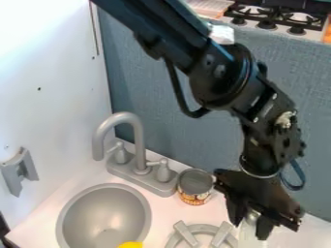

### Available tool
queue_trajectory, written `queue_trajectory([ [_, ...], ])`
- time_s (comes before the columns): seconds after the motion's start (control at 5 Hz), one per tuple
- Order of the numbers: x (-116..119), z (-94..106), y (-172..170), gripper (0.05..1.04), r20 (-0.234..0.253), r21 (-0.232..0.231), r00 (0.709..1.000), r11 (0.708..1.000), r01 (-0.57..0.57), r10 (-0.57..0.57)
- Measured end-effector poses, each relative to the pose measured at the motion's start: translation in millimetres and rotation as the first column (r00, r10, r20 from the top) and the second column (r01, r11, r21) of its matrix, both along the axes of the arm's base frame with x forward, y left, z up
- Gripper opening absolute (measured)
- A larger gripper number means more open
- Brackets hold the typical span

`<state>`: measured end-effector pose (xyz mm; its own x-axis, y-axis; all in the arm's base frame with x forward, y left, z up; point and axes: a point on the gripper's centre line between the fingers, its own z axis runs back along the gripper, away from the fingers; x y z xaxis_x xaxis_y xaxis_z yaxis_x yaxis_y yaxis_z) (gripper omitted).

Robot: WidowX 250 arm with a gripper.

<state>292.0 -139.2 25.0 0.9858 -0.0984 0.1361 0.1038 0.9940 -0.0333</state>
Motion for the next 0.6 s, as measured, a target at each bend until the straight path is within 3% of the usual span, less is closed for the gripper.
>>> queue_trajectory([
  [0.2,-1,-11.1,6,0.518,-0.049,0.030,0.999,1.000,-0.002,0.004],
  [0.4,-6,-25.7,22,0.518,-0.135,0.061,0.990,0.997,-0.039,0.047],
  [0.6,-8,-35.0,34,0.518,-0.175,0.083,0.981,0.994,-0.066,0.080],
])
